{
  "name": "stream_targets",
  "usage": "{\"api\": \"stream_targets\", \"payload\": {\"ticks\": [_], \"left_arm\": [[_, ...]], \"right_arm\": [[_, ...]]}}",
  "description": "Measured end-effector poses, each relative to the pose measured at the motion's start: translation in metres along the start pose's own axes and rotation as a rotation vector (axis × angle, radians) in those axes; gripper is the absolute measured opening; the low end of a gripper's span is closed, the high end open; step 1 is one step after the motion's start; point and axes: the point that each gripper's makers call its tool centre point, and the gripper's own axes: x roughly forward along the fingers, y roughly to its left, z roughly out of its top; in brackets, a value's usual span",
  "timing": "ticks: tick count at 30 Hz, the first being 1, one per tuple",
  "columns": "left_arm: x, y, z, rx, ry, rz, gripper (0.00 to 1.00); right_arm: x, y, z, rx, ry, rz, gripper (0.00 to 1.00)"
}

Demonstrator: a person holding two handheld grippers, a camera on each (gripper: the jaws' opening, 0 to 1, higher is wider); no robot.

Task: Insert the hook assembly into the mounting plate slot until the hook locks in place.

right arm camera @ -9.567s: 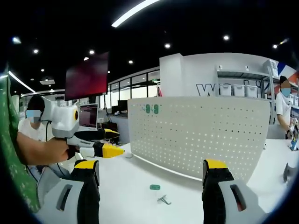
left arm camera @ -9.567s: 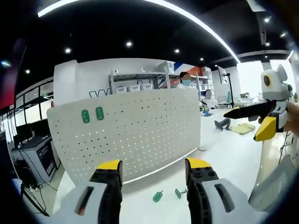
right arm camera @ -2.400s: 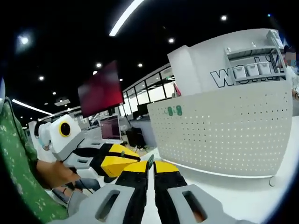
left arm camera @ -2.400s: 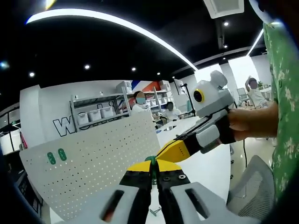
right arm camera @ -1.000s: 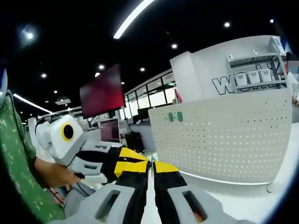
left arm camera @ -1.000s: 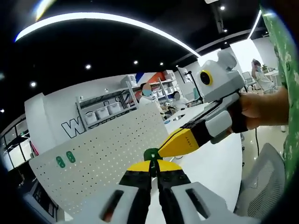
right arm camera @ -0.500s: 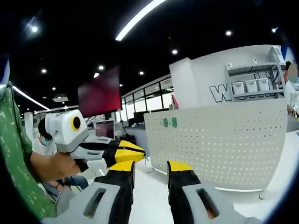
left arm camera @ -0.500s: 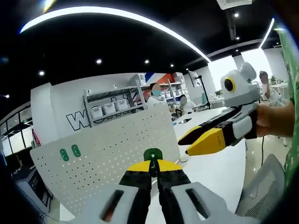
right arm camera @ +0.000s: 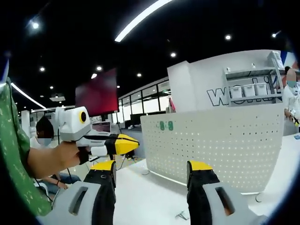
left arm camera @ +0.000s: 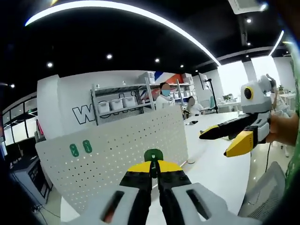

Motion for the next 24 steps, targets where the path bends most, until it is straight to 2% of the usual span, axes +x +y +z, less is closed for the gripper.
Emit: {"api": "stream_targets", "payload": {"ticks": [8, 17, 24], "left_arm": [[0.0, 0.009, 0.005, 0.006, 0.0, 0.018, 0.03], [0.013, 0.021, 0.015, 0.01, -0.008, 0.062, 0.03], [0.028, 0.039, 0.027, 0.015, -0.004, 0.114, 0.03]], "right_arm": [[0.0, 0.001, -0.007, 0.004, 0.02, 0.006, 0.63], [-0.004, -0.005, -0.006, 0.009, 0.012, -0.007, 0.63], [-0.005, -0.008, -0.005, 0.006, 0.011, -0.009, 0.63]]}}
